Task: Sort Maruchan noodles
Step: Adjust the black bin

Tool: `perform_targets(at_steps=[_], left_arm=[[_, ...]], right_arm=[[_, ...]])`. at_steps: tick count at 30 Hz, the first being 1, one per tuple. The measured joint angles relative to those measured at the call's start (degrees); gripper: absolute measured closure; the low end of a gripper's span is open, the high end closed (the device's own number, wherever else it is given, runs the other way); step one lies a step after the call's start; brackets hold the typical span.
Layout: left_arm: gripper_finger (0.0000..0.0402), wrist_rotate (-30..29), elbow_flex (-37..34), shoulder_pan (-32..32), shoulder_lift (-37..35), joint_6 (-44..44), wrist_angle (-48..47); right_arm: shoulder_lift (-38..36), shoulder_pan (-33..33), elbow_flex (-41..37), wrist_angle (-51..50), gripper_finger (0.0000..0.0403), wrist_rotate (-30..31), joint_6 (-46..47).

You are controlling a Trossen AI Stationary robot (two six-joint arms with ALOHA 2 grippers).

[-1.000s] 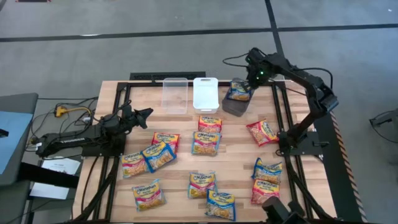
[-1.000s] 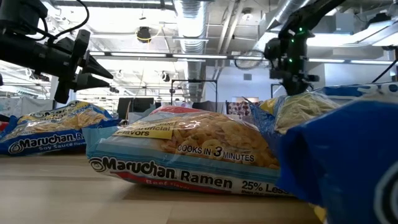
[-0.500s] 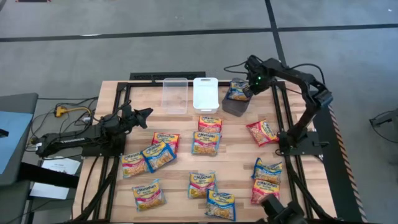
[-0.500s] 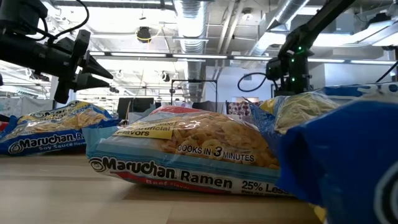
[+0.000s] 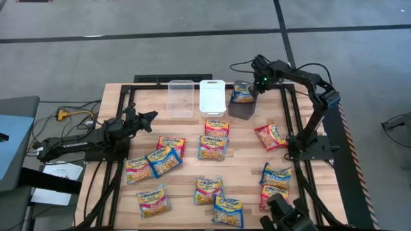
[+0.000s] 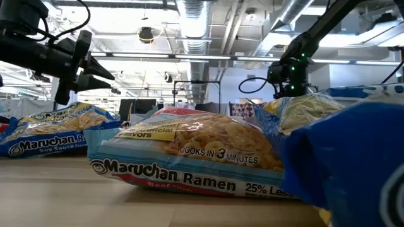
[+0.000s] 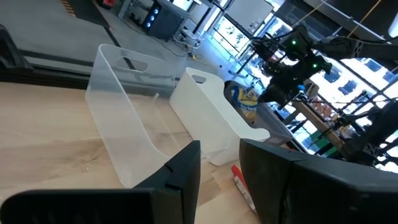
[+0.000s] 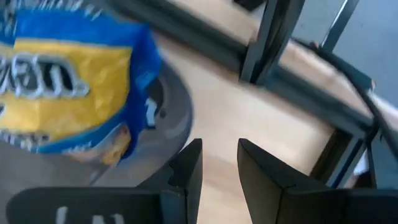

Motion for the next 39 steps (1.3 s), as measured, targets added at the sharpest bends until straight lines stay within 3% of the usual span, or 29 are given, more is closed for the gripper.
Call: perform_targets(at_steps=[12, 20, 24, 27, 31, 34, 39], left_arm=[[0.0301, -0.72, 0.00, 0.02, -0.02, 0.15, 0.02], [0.0301, -0.72, 0.00, 0.02, 0.00, 0.09, 0.02], [0.0301, -0.72, 0.00, 0.02, 0.00, 0.02, 0.02], [0.0301, -0.71, 0.00, 0.02, -0.02, 0.02, 0.02], [0.0301, -0.72, 0.00, 0.02, 0.00, 0.00, 0.02], [0.0301, -0.72, 0.00, 0.02, -0.02, 0.00, 0.02], [0.0301, -0.74, 0.00, 0.00, -0.01, 0.10, 0.02]], right_arm=[[0.00, 1.69, 0.02, 7.45, 0.0278, -0.15, 0.72], [-1.34, 2.01, 0.80, 6.62, 0.0278, 1.11, -0.01], [-2.66, 1.77, 4.40, 1.02, 0.0278, 1.07, 0.15], [-3.74, 2.58, 7.66, -5.98, 0.0278, -3.24, 0.94], [-5.39, 4.87, 10.29, -13.63, 0.0278, -14.87, 1.55], [-6.38, 7.22, 10.34, -15.78, 0.0278, -22.80, 1.51], [-6.58, 12.44, 10.32, -17.18, 0.0278, -29.27, 1.50]])
